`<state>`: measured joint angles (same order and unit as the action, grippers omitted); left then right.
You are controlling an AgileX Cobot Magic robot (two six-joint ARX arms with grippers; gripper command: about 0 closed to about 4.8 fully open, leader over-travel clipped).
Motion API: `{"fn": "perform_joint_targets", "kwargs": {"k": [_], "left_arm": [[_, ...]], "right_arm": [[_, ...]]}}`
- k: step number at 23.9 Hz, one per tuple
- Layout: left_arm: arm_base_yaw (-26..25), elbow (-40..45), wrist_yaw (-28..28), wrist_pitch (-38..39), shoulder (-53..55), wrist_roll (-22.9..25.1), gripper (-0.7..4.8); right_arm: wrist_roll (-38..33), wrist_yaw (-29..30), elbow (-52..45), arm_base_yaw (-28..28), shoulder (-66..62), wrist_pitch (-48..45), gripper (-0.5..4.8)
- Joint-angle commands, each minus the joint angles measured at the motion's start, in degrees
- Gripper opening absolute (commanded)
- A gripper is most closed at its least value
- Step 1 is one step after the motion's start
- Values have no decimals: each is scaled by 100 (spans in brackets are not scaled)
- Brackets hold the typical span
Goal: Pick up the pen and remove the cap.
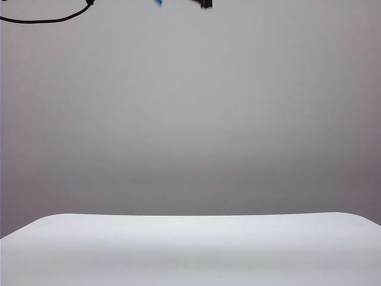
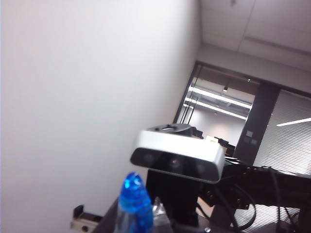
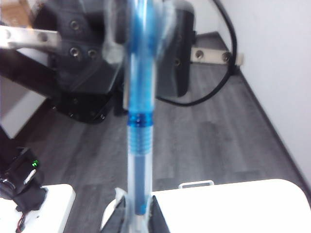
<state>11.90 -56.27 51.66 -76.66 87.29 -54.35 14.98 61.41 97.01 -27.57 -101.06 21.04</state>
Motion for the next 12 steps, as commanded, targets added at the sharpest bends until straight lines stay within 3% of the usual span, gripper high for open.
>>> {"fn": "perform_joint_targets", "kwargs": {"k": [1,5,9,12], "left_arm": [[22,-74,-151,-485,-129,-199,16],[22,-76,-146,-417,-127,-125,16],[17,-76,-92,-83,-127,229,16],[17,-76,192,400,-127,748,16]], "right_arm": [[201,-570,-50,44,-240,494,0],[389,-780,-50,44,-343,667,0],[507,-992,-48,44,-345,739,0],[501,-1165,-48,46,-343,748,0]]}}
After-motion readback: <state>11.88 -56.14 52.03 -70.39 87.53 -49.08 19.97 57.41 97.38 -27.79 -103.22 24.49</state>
